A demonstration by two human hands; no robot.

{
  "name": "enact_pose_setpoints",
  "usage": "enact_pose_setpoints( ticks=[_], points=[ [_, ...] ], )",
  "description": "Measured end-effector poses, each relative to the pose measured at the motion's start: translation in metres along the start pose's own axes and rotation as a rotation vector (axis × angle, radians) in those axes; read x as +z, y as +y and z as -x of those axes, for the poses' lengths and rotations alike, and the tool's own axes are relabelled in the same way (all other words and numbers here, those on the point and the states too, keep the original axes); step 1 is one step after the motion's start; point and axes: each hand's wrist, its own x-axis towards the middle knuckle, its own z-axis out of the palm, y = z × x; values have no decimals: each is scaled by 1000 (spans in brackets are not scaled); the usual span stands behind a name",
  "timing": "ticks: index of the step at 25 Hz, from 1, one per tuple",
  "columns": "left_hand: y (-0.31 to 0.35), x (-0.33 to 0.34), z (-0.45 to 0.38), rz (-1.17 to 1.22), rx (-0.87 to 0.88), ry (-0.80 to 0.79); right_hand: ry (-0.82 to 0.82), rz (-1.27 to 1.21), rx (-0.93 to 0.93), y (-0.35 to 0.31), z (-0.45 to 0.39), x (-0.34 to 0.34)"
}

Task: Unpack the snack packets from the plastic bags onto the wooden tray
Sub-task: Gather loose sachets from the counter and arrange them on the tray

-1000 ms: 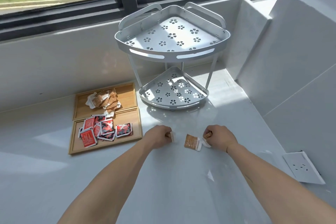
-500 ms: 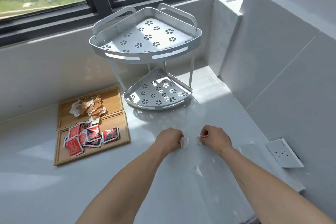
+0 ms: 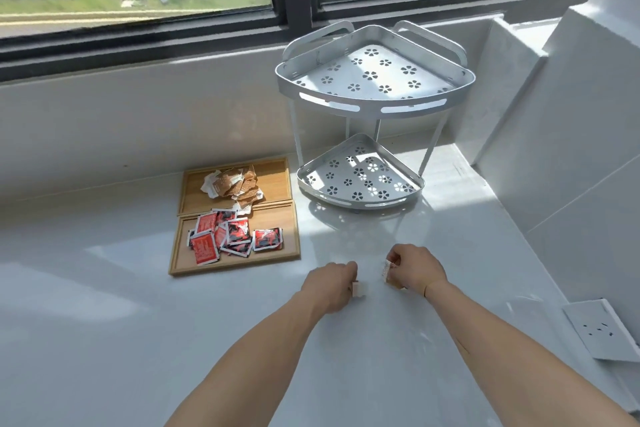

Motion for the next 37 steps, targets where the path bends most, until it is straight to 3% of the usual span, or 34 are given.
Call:
enact_pose_setpoints(
  ticks=[11, 20, 28, 33, 37],
  points=[
    [-181, -45, 86, 280, -174, -27, -78, 119, -188, -149, -6, 60],
    [-295, -112, 90, 285, -343, 71, -41, 199, -273, -225, -56, 46],
    [-352, -151, 33, 180, -379, 65, 9, 297, -293, -272, -137, 23],
    [-367, -147, -8, 118, -371, 13, 3, 379, -365, -289, -180, 35],
    [-374, -141, -30, 111, -375, 61, 5, 414, -358, -292, -202, 47]
  ],
)
